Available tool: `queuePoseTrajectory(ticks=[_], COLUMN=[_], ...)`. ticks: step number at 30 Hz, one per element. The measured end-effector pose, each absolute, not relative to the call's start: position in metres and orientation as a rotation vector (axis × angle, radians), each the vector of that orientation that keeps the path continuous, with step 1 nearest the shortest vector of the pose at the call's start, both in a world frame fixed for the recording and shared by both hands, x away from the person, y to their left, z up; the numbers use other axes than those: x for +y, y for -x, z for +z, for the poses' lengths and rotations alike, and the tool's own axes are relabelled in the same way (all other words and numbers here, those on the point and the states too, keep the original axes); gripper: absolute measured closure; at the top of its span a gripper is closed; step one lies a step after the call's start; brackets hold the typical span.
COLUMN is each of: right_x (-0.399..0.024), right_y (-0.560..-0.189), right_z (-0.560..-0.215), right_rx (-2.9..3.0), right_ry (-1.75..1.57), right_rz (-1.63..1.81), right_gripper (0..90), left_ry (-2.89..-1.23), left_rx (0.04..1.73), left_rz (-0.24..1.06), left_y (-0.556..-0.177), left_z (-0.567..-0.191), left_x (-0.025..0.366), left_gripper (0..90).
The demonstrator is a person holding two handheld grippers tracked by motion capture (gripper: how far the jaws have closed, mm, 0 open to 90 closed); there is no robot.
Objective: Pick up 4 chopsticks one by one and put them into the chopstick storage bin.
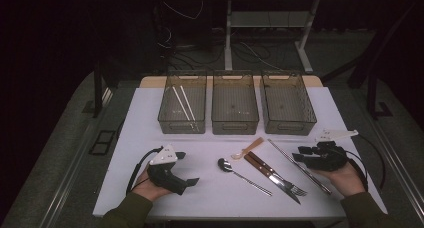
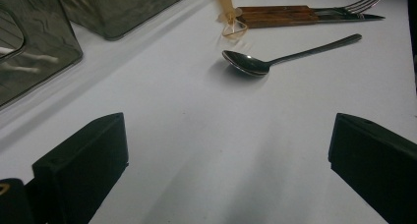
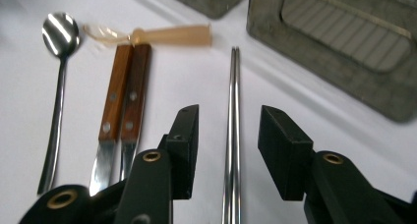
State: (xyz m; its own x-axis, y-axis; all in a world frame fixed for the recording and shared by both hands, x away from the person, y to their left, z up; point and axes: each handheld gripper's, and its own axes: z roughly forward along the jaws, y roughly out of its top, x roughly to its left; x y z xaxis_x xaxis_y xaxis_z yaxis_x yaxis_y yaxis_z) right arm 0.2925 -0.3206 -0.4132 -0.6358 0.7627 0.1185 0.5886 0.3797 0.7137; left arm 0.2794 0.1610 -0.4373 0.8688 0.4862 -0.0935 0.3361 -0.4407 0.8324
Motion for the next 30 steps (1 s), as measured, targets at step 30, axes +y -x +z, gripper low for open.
queuePoseTrajectory(ticks=[30], right_x=[-0.341], right_y=[-0.275], right_z=[-0.436], right_rx=[2.528], right_ry=[-1.243], right_rz=[0.91], right_gripper=[80.4], left_ry=[-2.077], left_rx=[0.602], left_rz=[0.193], left_y=[-0.28], left_z=[-0.438], left_x=[0.16], left_gripper=[0.3])
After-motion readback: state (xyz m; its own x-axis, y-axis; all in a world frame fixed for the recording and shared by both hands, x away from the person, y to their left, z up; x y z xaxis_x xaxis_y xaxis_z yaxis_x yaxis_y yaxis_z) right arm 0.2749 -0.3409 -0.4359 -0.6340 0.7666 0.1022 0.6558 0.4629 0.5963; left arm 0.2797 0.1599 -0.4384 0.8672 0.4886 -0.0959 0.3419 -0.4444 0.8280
